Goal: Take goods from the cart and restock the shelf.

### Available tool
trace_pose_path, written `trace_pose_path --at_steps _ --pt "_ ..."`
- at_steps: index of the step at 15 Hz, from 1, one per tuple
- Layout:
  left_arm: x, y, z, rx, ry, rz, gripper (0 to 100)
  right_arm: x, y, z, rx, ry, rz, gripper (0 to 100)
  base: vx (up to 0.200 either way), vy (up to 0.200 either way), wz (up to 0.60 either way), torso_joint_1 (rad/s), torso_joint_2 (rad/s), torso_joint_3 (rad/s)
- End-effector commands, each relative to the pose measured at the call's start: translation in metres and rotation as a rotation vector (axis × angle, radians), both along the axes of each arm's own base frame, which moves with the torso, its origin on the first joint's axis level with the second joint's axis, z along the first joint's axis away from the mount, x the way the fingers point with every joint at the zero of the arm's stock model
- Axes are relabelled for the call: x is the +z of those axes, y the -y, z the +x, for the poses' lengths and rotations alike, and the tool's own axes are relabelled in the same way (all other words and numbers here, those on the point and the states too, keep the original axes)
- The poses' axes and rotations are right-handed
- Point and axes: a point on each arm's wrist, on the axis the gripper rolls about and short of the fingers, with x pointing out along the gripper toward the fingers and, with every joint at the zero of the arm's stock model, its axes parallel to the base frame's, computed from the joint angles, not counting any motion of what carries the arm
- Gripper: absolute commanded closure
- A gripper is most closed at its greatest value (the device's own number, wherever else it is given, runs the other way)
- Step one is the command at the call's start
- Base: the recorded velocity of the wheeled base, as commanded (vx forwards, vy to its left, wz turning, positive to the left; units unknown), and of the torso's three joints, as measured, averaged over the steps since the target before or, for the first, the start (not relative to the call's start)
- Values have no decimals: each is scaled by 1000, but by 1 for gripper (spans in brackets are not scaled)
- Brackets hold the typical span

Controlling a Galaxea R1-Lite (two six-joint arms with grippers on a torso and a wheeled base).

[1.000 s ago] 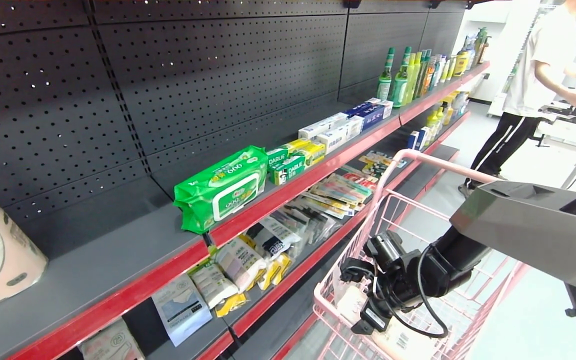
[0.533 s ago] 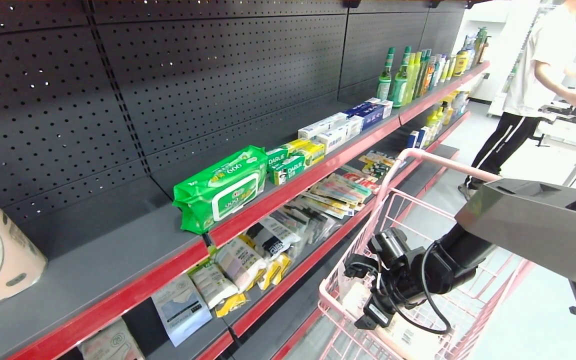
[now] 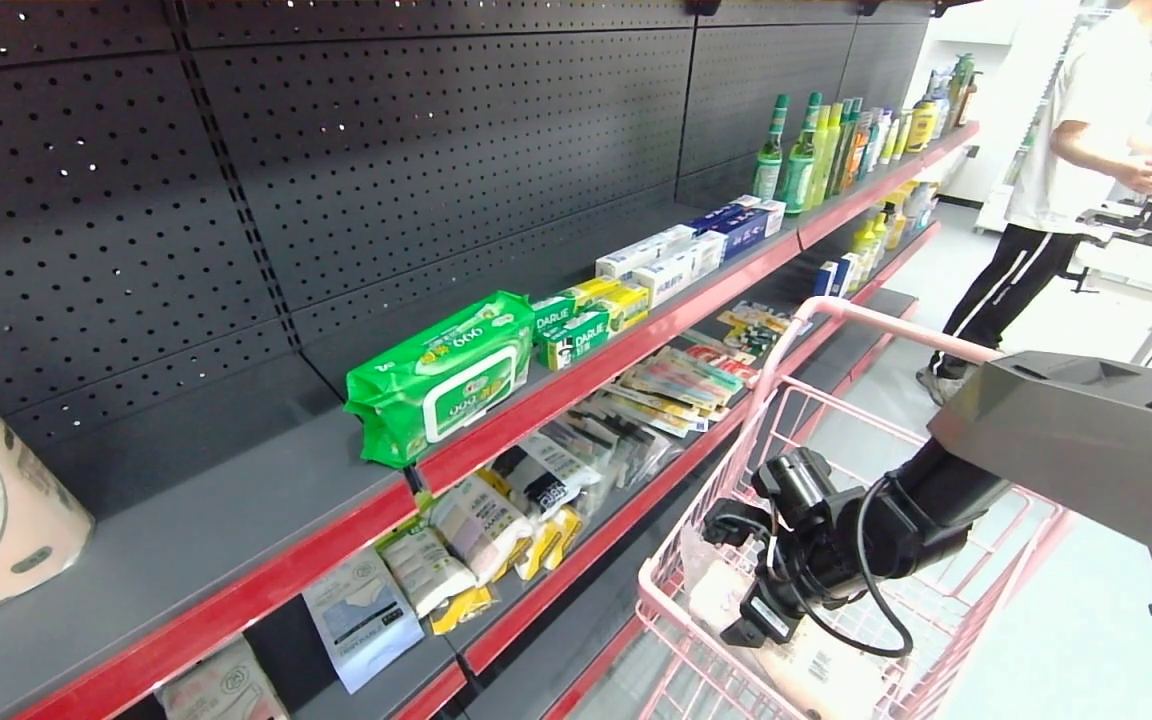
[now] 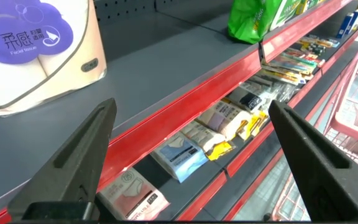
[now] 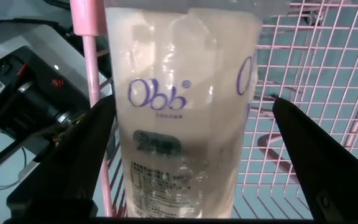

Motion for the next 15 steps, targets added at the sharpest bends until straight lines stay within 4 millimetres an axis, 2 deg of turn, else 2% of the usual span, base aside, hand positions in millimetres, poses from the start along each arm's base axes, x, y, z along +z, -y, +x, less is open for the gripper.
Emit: trace_pose_path --at_steps 1,6,11,15 --pt "0 0 0 -1 0 0 0 0 1 1 -2 0 0 0 0 0 0 0 0 0" --pt "0 0 0 -1 0 0 0 -5 0 2 0 -7 -5 0 0 0 0 0 0 0" --pt "0 0 0 -1 0 0 0 -10 2 16 10 18 -12 0 0 0 0 0 0 0" --pt "0 0 0 1 0 0 0 -15 2 20 41 27 -33 0 0 0 0 0 0 0"
